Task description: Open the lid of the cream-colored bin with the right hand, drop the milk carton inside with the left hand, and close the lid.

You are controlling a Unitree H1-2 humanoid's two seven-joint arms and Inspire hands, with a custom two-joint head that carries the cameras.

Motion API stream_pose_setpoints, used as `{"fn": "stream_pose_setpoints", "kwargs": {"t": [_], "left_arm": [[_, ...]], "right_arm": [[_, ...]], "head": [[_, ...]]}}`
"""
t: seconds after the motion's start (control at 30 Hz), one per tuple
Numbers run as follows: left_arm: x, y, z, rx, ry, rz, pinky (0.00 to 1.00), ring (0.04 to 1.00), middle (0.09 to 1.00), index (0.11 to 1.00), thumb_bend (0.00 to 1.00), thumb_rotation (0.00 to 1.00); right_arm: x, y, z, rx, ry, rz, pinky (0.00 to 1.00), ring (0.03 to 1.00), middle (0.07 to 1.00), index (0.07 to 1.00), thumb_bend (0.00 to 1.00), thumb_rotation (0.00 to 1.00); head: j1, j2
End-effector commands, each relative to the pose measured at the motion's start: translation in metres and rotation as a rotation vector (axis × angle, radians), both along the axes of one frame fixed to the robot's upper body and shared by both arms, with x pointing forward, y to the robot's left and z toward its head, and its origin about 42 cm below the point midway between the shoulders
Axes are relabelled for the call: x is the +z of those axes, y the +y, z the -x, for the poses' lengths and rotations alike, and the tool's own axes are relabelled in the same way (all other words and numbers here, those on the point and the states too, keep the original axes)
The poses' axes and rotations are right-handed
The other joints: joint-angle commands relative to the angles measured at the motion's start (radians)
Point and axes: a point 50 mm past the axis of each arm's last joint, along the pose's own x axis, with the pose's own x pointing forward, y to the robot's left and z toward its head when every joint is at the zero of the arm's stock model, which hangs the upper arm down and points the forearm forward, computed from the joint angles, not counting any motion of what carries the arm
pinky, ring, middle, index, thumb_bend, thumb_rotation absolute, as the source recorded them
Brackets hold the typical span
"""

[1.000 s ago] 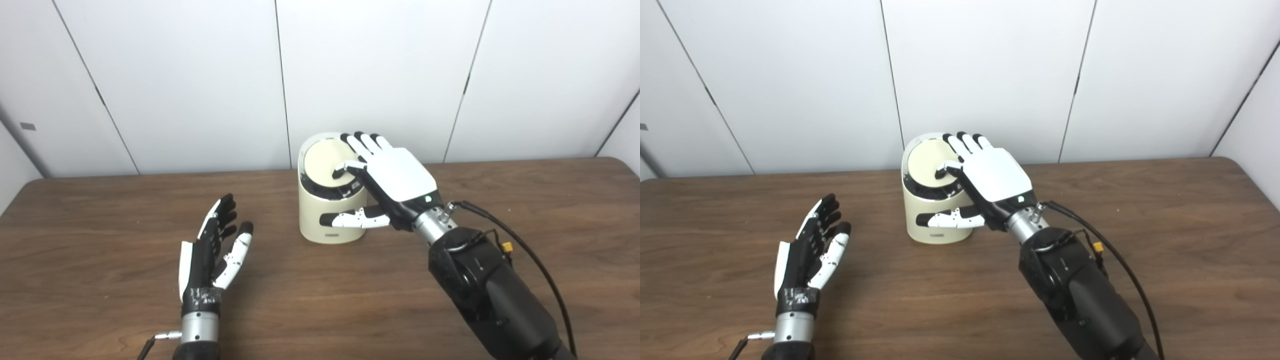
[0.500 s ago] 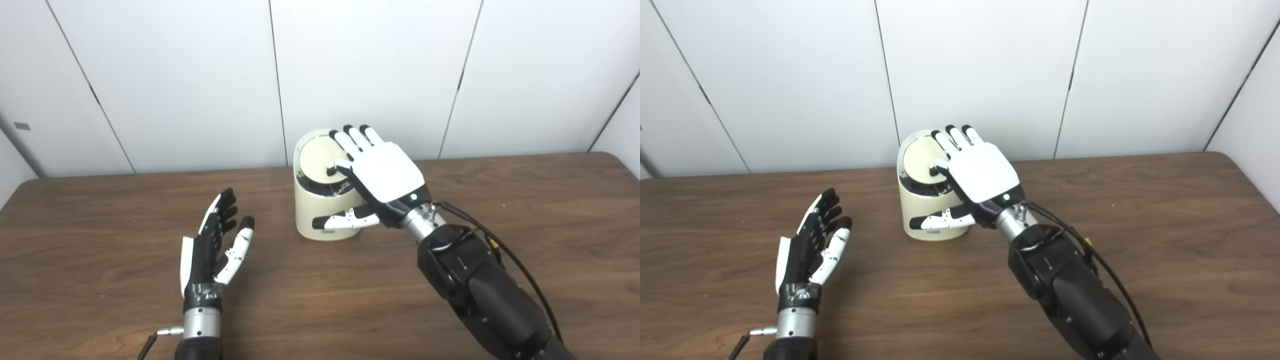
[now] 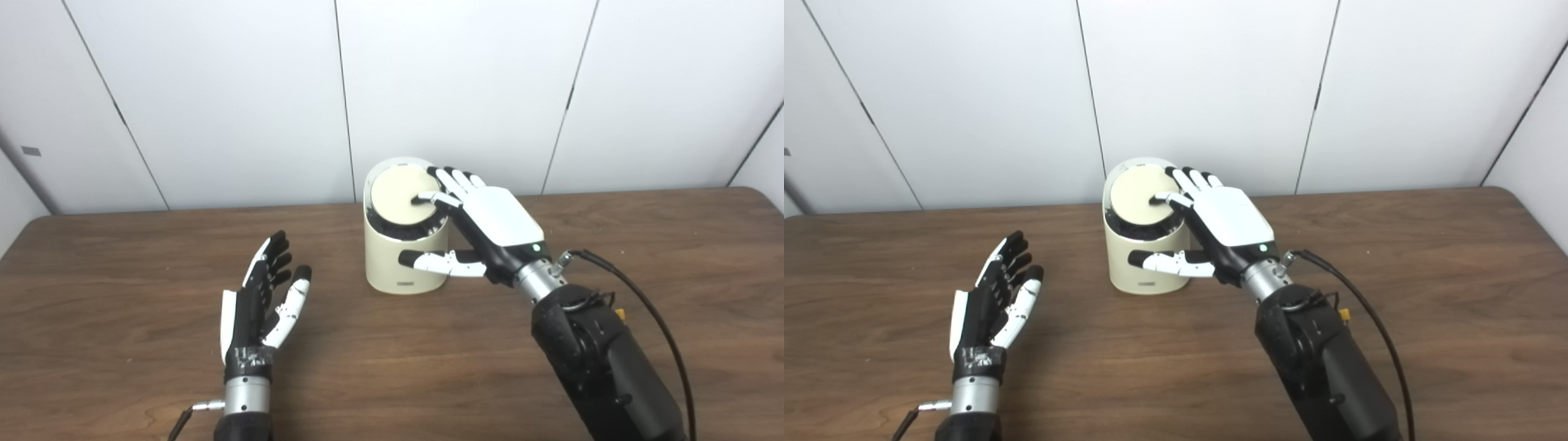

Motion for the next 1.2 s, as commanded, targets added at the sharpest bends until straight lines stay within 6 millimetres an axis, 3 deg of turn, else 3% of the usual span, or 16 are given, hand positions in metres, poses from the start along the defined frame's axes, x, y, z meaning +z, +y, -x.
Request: {"fn": "stream_pose_setpoints", "kwargs": {"t": [0.0,0.23,0.5,0.6,0.67,0.8,0.93,1.07,1.17], "left_arm": [[0.018,-0.003,-0.004,0.003,-0.084,0.011,0.81,0.866,0.894,0.93,0.43,0.5],[0.019,-0.001,-0.004,-0.004,-0.086,0.022,0.81,0.867,0.896,0.932,0.42,0.48],[0.017,0.002,-0.004,-0.01,-0.082,0.013,0.8,0.864,0.893,0.933,0.44,0.51],[0.018,0.004,-0.005,-0.02,-0.089,0.039,0.8,0.861,0.894,0.934,0.43,0.49],[0.018,0.006,-0.004,-0.023,-0.093,0.053,0.79,0.862,0.897,0.938,0.43,0.45],[0.015,0.014,-0.002,-0.032,-0.071,0.05,0.81,0.87,0.9,0.943,0.43,0.47],[0.011,0.025,0.01,-0.064,-0.022,0.014,0.85,0.894,0.913,0.944,0.44,0.49],[0.006,0.038,0.029,-0.112,0.018,0.034,0.84,0.888,0.918,0.943,0.53,0.4],[0.0,0.041,0.04,-0.121,0.027,0.073,0.81,0.883,0.921,0.939,0.49,0.42]], "right_arm": [[0.027,-0.006,-0.001,-0.012,-0.122,-0.096,1.0,1.0,1.0,0.998,0.55,0.99],[0.015,-0.034,0.004,-0.061,-0.049,-0.265,0.96,1.0,1.0,1.0,0.55,1.0],[-0.022,-0.061,0.018,-0.128,0.086,-0.435,0.92,1.0,1.0,1.0,0.59,1.0],[-0.032,-0.067,0.025,-0.157,0.139,-0.5,0.88,0.979,1.0,1.0,0.59,1.0],[-0.039,-0.071,0.031,-0.169,0.187,-0.58,0.92,0.987,1.0,1.0,0.59,1.0],[-0.052,-0.074,0.045,-0.175,0.208,-0.683,0.89,0.966,0.983,1.0,0.62,1.0],[-0.064,-0.075,0.062,-0.158,0.218,-0.763,0.84,0.949,0.974,1.0,0.63,1.0],[-0.074,-0.077,0.077,-0.141,0.204,-0.78,0.83,0.932,0.961,0.996,0.6,0.93],[-0.08,-0.078,0.082,-0.148,0.197,-0.797,0.82,0.914,0.951,0.986,0.58,0.95]], "head": [[-0.001,-0.003],[-0.005,-0.005],[-0.01,-0.008],[-0.015,-0.008],[-0.02,-0.007],[-0.019,-0.005],[-0.025,-0.002],[-0.029,-0.002],[-0.034,0.0]]}}
